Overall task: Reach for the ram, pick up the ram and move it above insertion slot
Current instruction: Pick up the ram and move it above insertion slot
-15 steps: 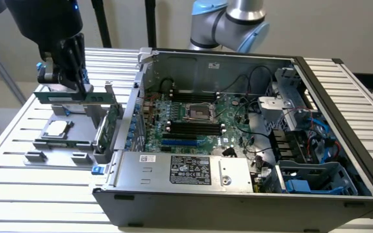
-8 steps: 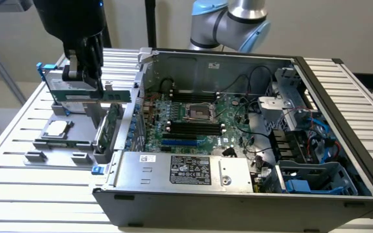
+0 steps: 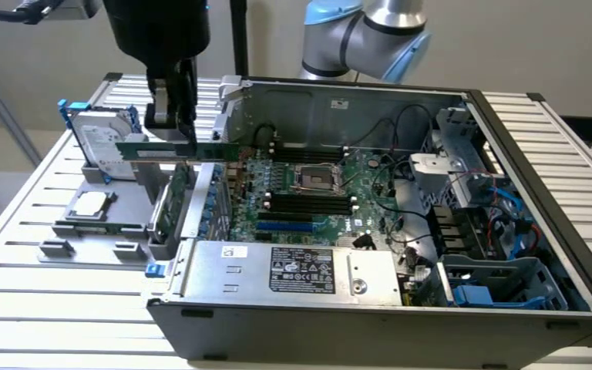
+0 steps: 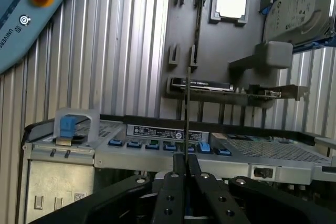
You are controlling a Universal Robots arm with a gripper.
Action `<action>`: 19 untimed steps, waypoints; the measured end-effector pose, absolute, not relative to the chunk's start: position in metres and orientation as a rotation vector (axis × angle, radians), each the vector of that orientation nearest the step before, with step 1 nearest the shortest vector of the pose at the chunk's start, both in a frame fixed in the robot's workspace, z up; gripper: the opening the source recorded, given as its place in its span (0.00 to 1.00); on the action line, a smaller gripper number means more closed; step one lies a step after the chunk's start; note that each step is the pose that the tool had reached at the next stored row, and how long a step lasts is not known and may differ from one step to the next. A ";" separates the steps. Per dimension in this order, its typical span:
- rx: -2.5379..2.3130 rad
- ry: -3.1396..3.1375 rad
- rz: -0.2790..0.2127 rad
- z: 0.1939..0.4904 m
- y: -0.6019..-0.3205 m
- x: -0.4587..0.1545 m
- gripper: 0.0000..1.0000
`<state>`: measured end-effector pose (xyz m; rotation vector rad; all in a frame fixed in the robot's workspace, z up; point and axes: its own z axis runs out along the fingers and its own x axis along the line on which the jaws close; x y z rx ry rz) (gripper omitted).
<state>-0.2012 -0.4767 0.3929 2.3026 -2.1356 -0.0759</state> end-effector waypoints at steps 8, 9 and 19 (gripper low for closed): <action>2.306 -2.138 -0.083 0.393 -0.477 -0.165 0.14; 2.306 -2.139 -0.084 0.393 -0.477 -0.160 0.14; 2.307 -2.139 -0.085 0.393 -0.474 -0.115 0.14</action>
